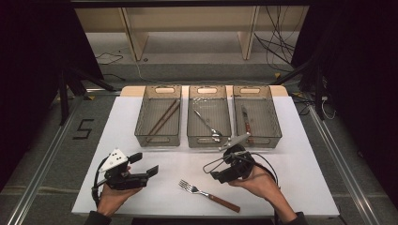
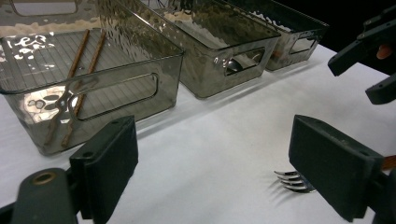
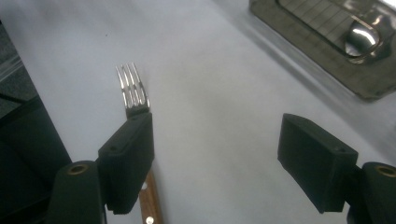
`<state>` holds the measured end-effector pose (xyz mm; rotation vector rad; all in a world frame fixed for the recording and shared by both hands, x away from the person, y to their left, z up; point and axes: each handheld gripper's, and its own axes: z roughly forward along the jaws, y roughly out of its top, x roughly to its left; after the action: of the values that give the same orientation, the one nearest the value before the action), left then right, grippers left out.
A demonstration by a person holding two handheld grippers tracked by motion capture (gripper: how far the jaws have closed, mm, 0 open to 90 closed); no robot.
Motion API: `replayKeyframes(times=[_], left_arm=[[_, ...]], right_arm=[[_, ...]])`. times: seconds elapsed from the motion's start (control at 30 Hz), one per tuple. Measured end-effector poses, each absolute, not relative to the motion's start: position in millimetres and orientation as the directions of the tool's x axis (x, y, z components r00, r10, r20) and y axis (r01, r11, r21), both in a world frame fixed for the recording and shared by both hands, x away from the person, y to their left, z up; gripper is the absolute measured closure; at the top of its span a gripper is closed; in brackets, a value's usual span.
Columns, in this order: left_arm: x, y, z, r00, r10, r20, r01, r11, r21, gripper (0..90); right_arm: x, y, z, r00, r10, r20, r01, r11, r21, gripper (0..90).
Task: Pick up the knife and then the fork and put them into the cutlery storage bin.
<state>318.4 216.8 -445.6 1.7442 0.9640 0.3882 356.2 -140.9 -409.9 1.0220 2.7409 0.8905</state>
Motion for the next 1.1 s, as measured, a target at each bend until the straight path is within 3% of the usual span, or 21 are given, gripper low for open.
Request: replayKeyframes(times=[1.1], left_arm=[[317.8, 216.7, -445.2, 0.626, 0.757, -0.186, 0.412, -0.119, 0.903, 15.4]], right_arm=[[332.8, -122.2, -432.1, -0.83, 0.545, 0.118, 0.537, 0.724, 0.433, 31.5]])
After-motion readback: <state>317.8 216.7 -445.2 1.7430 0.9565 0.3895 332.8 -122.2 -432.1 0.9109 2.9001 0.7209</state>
